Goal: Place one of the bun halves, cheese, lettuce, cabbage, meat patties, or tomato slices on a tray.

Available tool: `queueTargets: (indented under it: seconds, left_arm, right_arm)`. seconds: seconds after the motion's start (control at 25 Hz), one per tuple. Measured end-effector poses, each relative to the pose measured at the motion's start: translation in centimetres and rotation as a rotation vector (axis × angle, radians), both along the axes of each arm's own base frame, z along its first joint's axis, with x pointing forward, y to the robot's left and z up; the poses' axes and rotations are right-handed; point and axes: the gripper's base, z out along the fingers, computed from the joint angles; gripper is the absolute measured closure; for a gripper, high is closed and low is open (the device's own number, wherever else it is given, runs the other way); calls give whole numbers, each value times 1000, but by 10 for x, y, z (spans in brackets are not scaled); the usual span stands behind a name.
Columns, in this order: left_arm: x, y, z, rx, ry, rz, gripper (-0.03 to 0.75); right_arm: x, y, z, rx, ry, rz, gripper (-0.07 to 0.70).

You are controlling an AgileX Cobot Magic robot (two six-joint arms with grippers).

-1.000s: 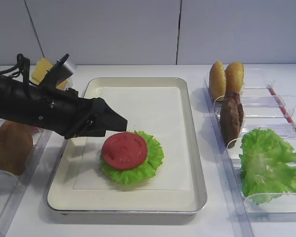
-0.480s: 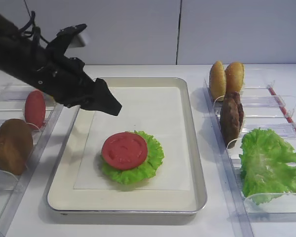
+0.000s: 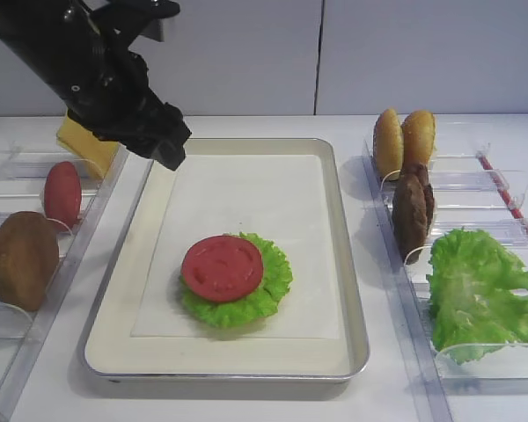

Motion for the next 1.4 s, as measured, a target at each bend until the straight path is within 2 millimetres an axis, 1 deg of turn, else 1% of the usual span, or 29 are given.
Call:
queueTargets:
  seconds: [0.2,0.28,0.4,0.52,0.64,0.92,1.16,1.28,1.4]
  left_arm:
    - [-9,11,22,39,-72,52,236]
    - [-18,16,34,34,-106,62,241]
    - [-36,24,49,12,-145,73,242]
    - [-52,31,59,-4,-174,76,242]
    - [-70,38,62,-10,-186,75,242]
    - [-115,57,56,-22,-210,76,242]
    - [-153,73,57,-44,-256,78,242]
    - [-176,83,57,-44,-262,81,242]
    - [-205,96,58,-58,-298,86,242]
  right_arm:
    - [0,0,0,0,0,0,631]
    - [0,0,0,0,0,0,631]
    - [0,0,0,0,0,0,631]
    - [0,0,0,0,0,0,631]
    - [0,0,0,0,0,0,631]
    - [0,0,0,0,0,0,631]
    - [0,0,0,0,0,0,631]
    - [0,0,0,0,0,0,631]
    - [0,0,0,0,0,0,631]
